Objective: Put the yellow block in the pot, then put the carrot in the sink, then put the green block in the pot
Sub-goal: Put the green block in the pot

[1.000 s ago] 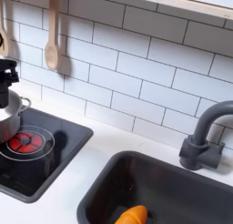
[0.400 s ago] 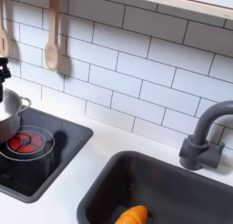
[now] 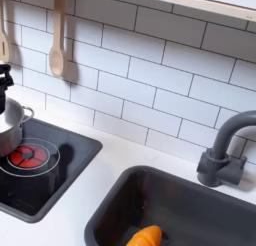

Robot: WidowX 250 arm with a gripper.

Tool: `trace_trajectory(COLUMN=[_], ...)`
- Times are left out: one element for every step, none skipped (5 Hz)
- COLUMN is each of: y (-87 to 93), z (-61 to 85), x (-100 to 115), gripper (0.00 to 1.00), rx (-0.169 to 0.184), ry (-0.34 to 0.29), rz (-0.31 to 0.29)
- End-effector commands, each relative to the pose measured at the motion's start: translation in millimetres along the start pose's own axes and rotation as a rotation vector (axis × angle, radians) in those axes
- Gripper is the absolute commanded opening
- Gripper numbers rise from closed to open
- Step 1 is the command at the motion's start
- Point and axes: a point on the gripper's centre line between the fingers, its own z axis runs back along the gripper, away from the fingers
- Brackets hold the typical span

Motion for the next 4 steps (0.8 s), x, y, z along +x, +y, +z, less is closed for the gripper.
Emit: trace_trajectory(y=[-5.4,-4.1,-4.5,-7.6], z=[-3.5,-4.1,-3.7,-4.5], x=[1.3,-0.5,-0.4,-3.2], gripper=[0.0,0.0,0.0,1.0], rx=[0.0,0.001,-0.001,0.002], ry=[0.007,0.01,0.018,0.028], rz=[-0.008,-0.008,-0.013,-0.043])
